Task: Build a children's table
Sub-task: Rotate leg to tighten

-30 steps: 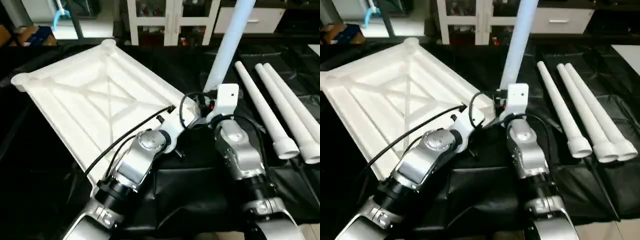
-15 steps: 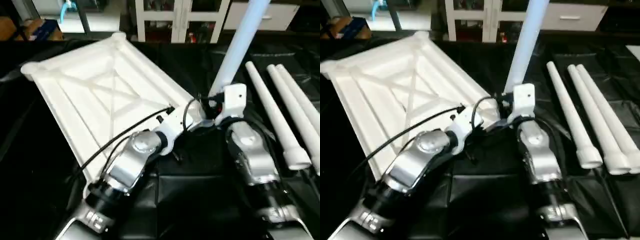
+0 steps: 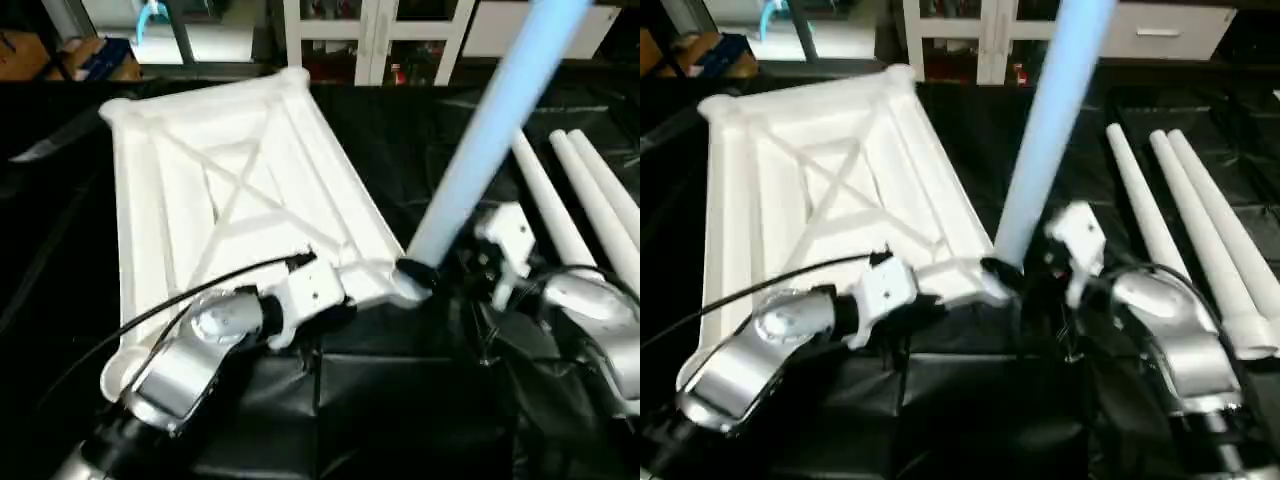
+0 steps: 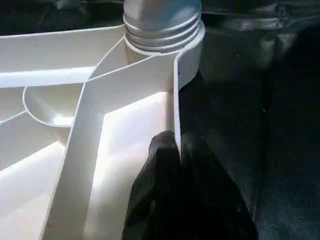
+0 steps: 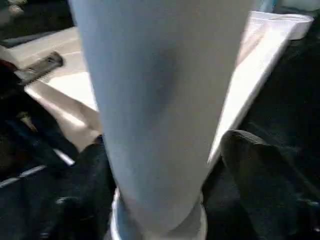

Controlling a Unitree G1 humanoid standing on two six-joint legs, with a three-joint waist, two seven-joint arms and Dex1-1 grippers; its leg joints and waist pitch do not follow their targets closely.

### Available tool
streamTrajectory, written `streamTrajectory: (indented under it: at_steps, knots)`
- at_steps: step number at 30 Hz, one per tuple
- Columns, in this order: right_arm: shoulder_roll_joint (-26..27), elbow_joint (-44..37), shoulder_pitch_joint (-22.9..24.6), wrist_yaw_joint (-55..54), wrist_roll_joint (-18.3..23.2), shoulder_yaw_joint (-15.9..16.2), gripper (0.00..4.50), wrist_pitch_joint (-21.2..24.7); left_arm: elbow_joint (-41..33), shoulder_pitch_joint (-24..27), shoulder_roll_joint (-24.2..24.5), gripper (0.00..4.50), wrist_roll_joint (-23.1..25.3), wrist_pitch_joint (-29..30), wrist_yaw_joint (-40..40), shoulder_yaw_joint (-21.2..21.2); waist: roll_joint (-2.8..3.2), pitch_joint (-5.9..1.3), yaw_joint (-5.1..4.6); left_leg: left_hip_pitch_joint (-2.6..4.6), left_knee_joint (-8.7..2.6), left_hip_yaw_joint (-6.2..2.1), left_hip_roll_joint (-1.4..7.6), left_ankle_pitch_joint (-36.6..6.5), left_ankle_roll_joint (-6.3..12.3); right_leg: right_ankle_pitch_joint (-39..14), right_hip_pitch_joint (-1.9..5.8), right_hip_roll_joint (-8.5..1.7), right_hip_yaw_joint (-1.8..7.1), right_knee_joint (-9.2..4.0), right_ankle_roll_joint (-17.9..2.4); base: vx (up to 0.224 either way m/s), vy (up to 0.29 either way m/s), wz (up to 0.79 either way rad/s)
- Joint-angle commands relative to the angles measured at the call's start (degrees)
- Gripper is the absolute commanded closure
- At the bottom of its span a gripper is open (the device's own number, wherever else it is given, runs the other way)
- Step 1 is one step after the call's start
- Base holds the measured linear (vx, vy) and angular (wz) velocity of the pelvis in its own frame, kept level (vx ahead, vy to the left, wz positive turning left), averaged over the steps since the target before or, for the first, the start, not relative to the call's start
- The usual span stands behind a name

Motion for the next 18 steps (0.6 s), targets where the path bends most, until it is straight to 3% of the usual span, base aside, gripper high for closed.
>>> streamTrajectory:
  at_steps: [1, 5, 13, 18]
  knots:
    - [-0.82, -0.61, 0.56, 1.87, 1.73, -0.96, 1.4, 1.42, -0.66, 1.05, 0.07, 4.5, -0.82, -0.59, -1.18, -1.34, -0.72, -3.94, 0.01, 2.09, -4.81, -2.79, 5.18, -10.04, 5.66, -11.71, 2.47, -3.07, 1.64, -2.27, -13.98, 0.0, 0.0, 0.0]
    - [-0.47, -0.54, 0.52, 3.59, 2.32, -0.02, 1.71, 2.4, -0.43, 0.82, 0.02, 4.5, -0.61, -0.8, -1.23, -1.21, -0.89, -4.08, 0.15, 1.95, -4.56, -2.75, 5.15, -8.38, 6.72, -11.07, 2.54, -3.18, 1.62, -2.09, -14.56, 0.0, 0.0, 0.0]
    - [-0.29, -0.46, 0.6, 4.2, 2.76, -0.12, 2.46, 3.48, -0.41, 0.7, 0.21, 4.5, -0.79, -0.78, -1.56, -1.23, -0.87, -4.11, 0.21, 2.01, -4.53, -2.77, 5.1, -8.62, 6.51, -12.28, 2.49, -3.09, 1.56, -2.15, -14.28, 0.0, 0.0, 0.0]
    - [1.65, 1.27, 0.22, -0.44, 0.21, -0.12, 2.54, 4.39, 0.06, 0.3, -0.65, 4.5, -0.38, 0.89, -0.74, -1.44, -0.86, -4.1, 0.13, 1.91, -4.48, -2.76, 5.06, -8.44, 6.42, -12.39, 2.44, -3.1, 1.56, -2.18, -14.3, 0.0, 0.0, 0.0]
